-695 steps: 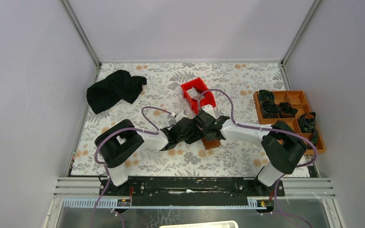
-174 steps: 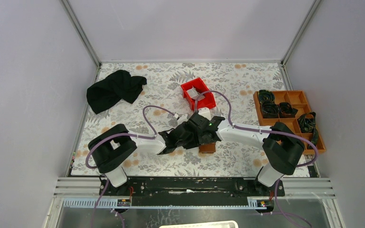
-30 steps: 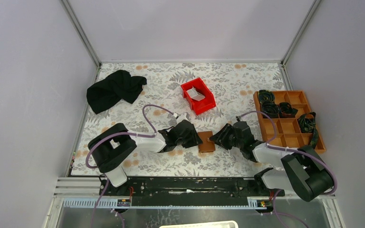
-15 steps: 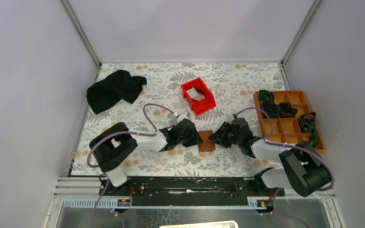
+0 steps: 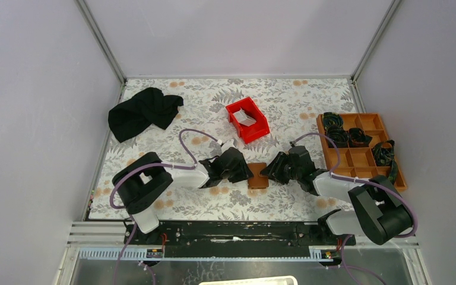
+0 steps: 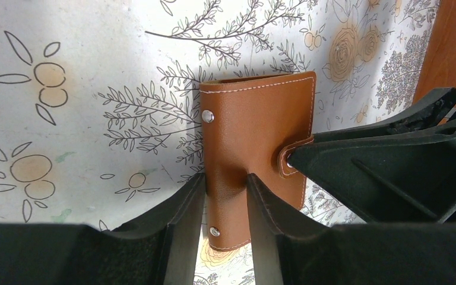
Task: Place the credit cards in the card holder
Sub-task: Close the card holder at the center of the board.
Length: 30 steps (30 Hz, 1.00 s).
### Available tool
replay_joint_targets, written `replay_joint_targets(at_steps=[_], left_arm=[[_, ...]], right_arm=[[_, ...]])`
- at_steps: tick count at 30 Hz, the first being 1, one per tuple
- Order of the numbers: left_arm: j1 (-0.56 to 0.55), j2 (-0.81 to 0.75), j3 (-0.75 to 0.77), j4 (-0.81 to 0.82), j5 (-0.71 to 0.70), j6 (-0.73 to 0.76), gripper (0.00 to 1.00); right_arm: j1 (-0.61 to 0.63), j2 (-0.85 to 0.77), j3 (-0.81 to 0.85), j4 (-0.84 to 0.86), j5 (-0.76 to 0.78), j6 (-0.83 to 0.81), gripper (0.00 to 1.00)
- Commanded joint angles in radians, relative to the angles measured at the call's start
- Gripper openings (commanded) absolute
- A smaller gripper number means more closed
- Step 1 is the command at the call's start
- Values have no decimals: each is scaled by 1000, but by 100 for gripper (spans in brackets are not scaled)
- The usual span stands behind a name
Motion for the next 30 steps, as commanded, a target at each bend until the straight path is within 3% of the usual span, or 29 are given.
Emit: replay_joint_targets(at_steps=[1,30], left_arm=[[3,84,-31,-182,-35,44,40],[3,119,-15,-183,-16,44,39]], right_arm=[[6,49,-27,-78,-6,-20,45],[44,94,-33,-112,104,-47,33]])
